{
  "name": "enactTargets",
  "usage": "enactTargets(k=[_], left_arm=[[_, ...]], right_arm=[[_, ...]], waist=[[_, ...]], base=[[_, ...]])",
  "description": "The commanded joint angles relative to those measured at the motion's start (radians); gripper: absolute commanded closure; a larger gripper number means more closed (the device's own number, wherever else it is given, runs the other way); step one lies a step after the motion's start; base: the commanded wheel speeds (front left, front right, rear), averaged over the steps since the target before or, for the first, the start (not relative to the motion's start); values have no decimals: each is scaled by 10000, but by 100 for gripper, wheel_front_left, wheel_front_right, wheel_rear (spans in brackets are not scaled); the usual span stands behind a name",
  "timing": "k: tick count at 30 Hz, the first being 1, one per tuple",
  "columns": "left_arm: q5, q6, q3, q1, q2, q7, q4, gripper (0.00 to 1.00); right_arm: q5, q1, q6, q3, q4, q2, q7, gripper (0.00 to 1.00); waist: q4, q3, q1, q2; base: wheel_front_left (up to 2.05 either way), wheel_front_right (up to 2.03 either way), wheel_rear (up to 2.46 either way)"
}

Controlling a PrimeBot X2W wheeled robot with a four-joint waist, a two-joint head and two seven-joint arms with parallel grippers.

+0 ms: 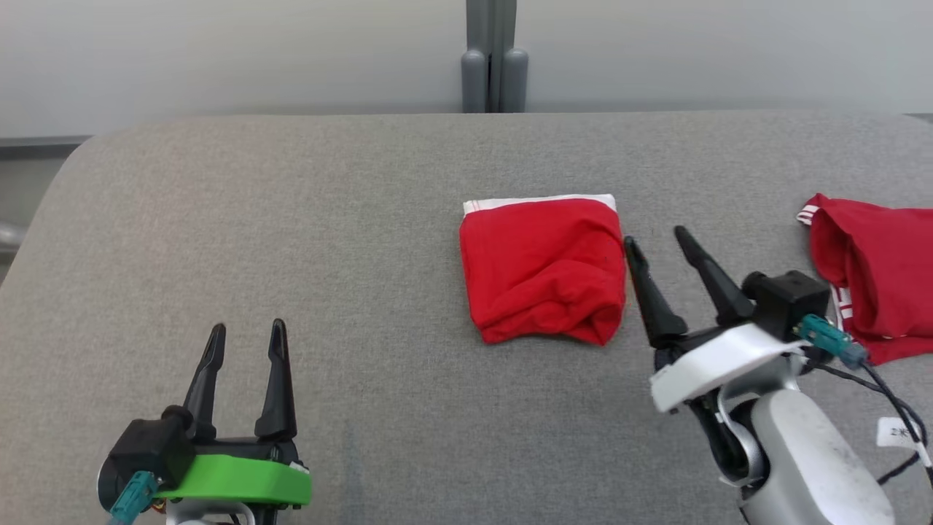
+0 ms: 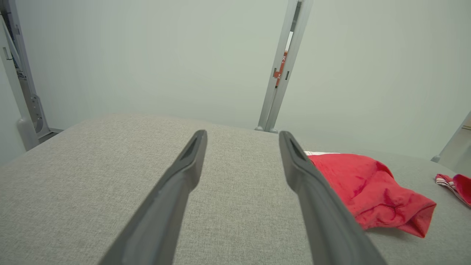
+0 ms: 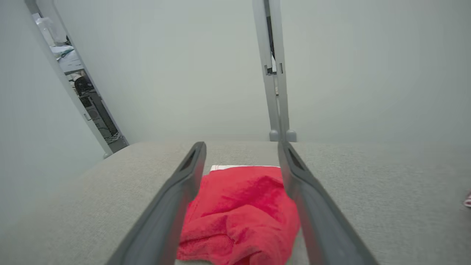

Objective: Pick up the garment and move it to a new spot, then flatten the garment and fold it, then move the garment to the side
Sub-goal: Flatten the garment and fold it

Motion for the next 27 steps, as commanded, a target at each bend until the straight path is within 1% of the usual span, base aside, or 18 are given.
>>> enactTargets(k=[1,3,7,9,14,19,27], left_arm=[[69,53,81,204,21,4,-32,0],[68,136,189,287,21,4,-56,0],[99,136,385,354,21,4,13,0],[97,140,465,338,21,4,109,0],[14,156,595,262,23,4,456,0],[11,149,627,313,23,4,705,0],[-25,150,599,370,23,4,748,0]], right_arm=[[-108,290,-4,-238,-137,-77,13,0],[-232,469,-4,-562,-323,-195,74,0],[-227,725,-4,-1050,-326,-440,108,0],[-253,762,-4,-1241,-157,-542,63,0],[-104,794,-4,-1717,540,-543,-100,0],[-10,706,-4,-1727,1101,-523,-63,0],[118,542,-4,-1684,1358,-483,-110,0]], waist=[[-465,-444,0,-1],[-642,-569,0,-1],[-937,-725,0,-1],[-1038,-776,0,-1],[-1218,-854,0,-1],[-1304,-909,0,-1],[-1261,-897,0,-1]], base=[[0,0,0],[0,0,0],[0,0,0],[0,0,0],[0,0,0],[0,0,0],[0,0,0]])
